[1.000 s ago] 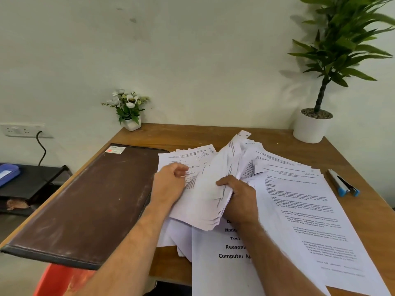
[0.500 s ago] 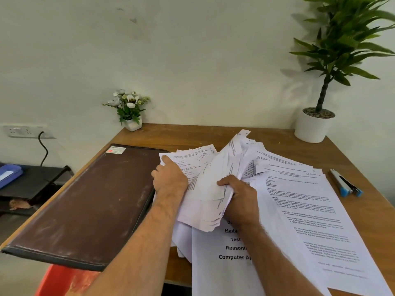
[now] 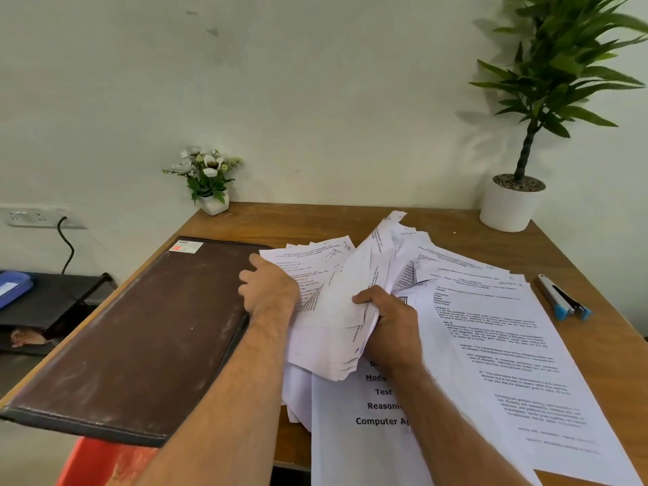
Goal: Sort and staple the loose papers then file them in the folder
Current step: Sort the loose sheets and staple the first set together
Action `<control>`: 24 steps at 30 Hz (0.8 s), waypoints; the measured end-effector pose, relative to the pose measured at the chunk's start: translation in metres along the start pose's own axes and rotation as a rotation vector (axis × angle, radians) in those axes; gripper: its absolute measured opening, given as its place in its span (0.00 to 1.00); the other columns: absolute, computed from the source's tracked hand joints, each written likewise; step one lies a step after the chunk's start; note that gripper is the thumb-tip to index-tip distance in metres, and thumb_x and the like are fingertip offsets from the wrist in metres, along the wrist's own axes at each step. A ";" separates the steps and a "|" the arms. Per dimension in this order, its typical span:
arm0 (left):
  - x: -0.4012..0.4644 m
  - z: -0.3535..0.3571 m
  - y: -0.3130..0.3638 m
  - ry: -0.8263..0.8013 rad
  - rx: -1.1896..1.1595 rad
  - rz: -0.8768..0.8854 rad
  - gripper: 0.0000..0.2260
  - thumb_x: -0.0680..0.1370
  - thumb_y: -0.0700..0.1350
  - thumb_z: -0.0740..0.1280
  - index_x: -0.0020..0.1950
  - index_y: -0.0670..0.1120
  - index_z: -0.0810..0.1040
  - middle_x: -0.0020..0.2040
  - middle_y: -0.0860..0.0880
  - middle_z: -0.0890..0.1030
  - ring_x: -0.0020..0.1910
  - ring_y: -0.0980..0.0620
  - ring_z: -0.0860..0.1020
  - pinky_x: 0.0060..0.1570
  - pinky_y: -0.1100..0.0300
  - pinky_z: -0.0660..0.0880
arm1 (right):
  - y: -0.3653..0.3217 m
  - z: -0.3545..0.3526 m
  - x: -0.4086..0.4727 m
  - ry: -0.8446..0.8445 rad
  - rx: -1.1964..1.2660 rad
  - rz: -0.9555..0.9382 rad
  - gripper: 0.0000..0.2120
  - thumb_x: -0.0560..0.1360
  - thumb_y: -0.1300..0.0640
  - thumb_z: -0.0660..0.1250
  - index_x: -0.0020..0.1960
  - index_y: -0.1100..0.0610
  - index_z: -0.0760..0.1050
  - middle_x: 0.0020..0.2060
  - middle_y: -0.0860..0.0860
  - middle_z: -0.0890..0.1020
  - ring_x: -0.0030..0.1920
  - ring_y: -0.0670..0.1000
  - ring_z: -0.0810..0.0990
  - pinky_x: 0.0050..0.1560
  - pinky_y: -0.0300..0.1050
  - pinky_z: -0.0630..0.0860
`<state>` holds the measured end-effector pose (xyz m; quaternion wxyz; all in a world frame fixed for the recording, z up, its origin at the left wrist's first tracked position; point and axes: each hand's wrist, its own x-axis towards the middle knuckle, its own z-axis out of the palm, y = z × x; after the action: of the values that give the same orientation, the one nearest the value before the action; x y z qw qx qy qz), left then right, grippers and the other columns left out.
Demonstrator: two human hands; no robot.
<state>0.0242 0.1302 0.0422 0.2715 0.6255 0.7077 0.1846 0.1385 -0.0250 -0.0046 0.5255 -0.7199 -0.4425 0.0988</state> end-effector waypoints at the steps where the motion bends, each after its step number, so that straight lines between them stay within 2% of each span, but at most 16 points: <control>1: 0.004 -0.001 -0.003 0.020 -0.034 0.012 0.34 0.76 0.44 0.74 0.75 0.43 0.58 0.69 0.38 0.69 0.65 0.37 0.73 0.56 0.45 0.75 | 0.001 0.000 0.000 -0.003 -0.002 -0.001 0.18 0.66 0.65 0.71 0.45 0.43 0.78 0.41 0.46 0.82 0.44 0.52 0.80 0.42 0.48 0.79; 4: 0.007 -0.004 -0.008 0.061 -0.127 0.089 0.27 0.75 0.44 0.76 0.68 0.43 0.66 0.62 0.40 0.78 0.59 0.38 0.78 0.55 0.47 0.75 | 0.000 0.002 0.001 -0.002 0.014 0.024 0.17 0.65 0.63 0.70 0.46 0.43 0.78 0.42 0.45 0.81 0.44 0.52 0.80 0.43 0.50 0.79; 8: 0.000 -0.008 -0.012 0.089 -0.308 0.181 0.21 0.75 0.44 0.76 0.66 0.49 0.74 0.59 0.46 0.82 0.57 0.44 0.80 0.51 0.55 0.73 | 0.000 0.002 0.001 -0.019 -0.019 0.006 0.19 0.65 0.63 0.70 0.46 0.40 0.77 0.41 0.44 0.81 0.44 0.52 0.80 0.41 0.48 0.78; 11: -0.015 -0.008 -0.011 0.059 -0.279 0.399 0.06 0.77 0.47 0.73 0.52 0.48 0.81 0.48 0.51 0.85 0.47 0.49 0.82 0.47 0.56 0.77 | -0.002 0.001 0.001 -0.021 -0.013 0.016 0.17 0.66 0.59 0.68 0.48 0.39 0.76 0.43 0.45 0.82 0.45 0.52 0.80 0.43 0.48 0.78; 13: -0.028 -0.010 -0.012 0.003 -0.246 0.548 0.07 0.77 0.47 0.74 0.42 0.47 0.79 0.43 0.53 0.83 0.44 0.52 0.79 0.44 0.58 0.75 | -0.007 -0.001 0.001 0.003 0.008 -0.011 0.17 0.65 0.49 0.62 0.53 0.38 0.75 0.44 0.45 0.82 0.46 0.52 0.80 0.46 0.50 0.79; 14: -0.033 -0.010 -0.014 -0.077 -0.252 0.605 0.08 0.76 0.45 0.74 0.39 0.48 0.78 0.45 0.55 0.83 0.46 0.54 0.79 0.46 0.62 0.73 | -0.010 -0.002 0.001 0.000 0.042 -0.011 0.18 0.65 0.45 0.60 0.54 0.37 0.74 0.45 0.46 0.83 0.47 0.53 0.80 0.48 0.51 0.79; 16: -0.043 -0.010 -0.020 -0.284 -0.307 0.686 0.10 0.75 0.40 0.74 0.37 0.51 0.79 0.58 0.57 0.83 0.60 0.56 0.77 0.58 0.63 0.70 | -0.016 -0.005 0.002 -0.041 0.058 0.037 0.18 0.69 0.41 0.60 0.59 0.35 0.69 0.47 0.48 0.83 0.49 0.55 0.81 0.51 0.53 0.79; 18: -0.051 -0.008 -0.027 -0.421 -0.334 0.704 0.11 0.75 0.37 0.72 0.37 0.52 0.82 0.65 0.56 0.81 0.69 0.54 0.74 0.66 0.61 0.68 | -0.018 -0.008 0.002 -0.067 -0.010 0.042 0.26 0.74 0.47 0.66 0.65 0.31 0.58 0.45 0.48 0.80 0.47 0.56 0.80 0.48 0.51 0.77; 20: -0.056 -0.007 -0.034 -0.468 -0.287 0.727 0.14 0.75 0.36 0.70 0.35 0.53 0.80 0.66 0.56 0.81 0.72 0.55 0.71 0.70 0.59 0.66 | -0.017 -0.010 0.000 -0.063 -0.052 -0.003 0.36 0.75 0.52 0.71 0.70 0.32 0.51 0.43 0.47 0.78 0.41 0.52 0.78 0.42 0.47 0.72; 22: -0.056 -0.009 -0.038 -0.538 -0.281 0.743 0.10 0.72 0.38 0.69 0.34 0.53 0.80 0.66 0.55 0.81 0.74 0.56 0.69 0.74 0.55 0.65 | -0.015 -0.007 -0.001 -0.070 -0.048 0.001 0.35 0.73 0.53 0.73 0.71 0.34 0.57 0.42 0.46 0.80 0.39 0.50 0.77 0.40 0.45 0.72; 24: -0.053 -0.018 -0.037 -0.631 -0.362 0.747 0.06 0.69 0.47 0.67 0.37 0.53 0.84 0.62 0.54 0.83 0.71 0.57 0.73 0.72 0.55 0.66 | -0.009 -0.004 0.000 -0.045 -0.055 0.017 0.25 0.70 0.56 0.74 0.60 0.38 0.68 0.40 0.45 0.82 0.38 0.50 0.79 0.39 0.46 0.76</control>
<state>-0.0121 0.0743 0.0427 0.4910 0.8037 0.2768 0.1906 0.1365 -0.0271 0.0054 0.4948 -0.7353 -0.4506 0.1072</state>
